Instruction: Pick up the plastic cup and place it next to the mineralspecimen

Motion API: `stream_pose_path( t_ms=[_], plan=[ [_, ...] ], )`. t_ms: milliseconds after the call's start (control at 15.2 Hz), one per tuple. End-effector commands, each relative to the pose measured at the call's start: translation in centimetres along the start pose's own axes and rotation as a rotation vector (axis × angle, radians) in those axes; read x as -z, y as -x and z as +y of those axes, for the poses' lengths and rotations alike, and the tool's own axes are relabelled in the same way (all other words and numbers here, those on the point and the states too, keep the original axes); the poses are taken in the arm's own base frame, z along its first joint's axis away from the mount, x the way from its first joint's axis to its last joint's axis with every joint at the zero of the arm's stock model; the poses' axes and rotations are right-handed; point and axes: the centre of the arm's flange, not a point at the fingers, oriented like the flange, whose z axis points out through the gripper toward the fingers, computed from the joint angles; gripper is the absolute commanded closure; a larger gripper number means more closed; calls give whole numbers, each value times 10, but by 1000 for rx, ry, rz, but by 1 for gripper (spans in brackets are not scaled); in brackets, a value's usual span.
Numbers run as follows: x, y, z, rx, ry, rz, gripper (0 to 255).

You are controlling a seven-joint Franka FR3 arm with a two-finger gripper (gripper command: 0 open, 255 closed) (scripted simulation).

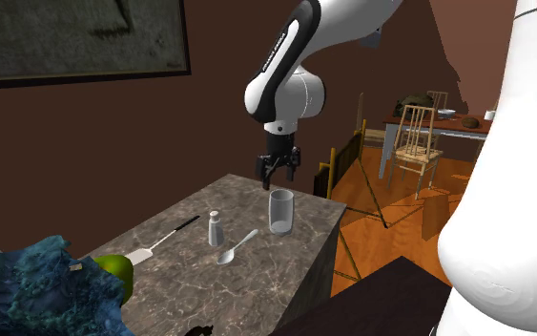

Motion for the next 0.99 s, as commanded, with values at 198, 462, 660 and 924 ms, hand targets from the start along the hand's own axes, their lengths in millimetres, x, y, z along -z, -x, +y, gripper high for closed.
stream_pose_path(
  t_ms=[198,462,660,924],
  plan=[
    [-58,-30,11,2,-13,-22,0],
    [-75,-30,11,2,-13,-22,0],
    [-91,-30,11,2,-13,-22,0],
    [-99,-30,11,2,-13,-22,0]
  ],
)
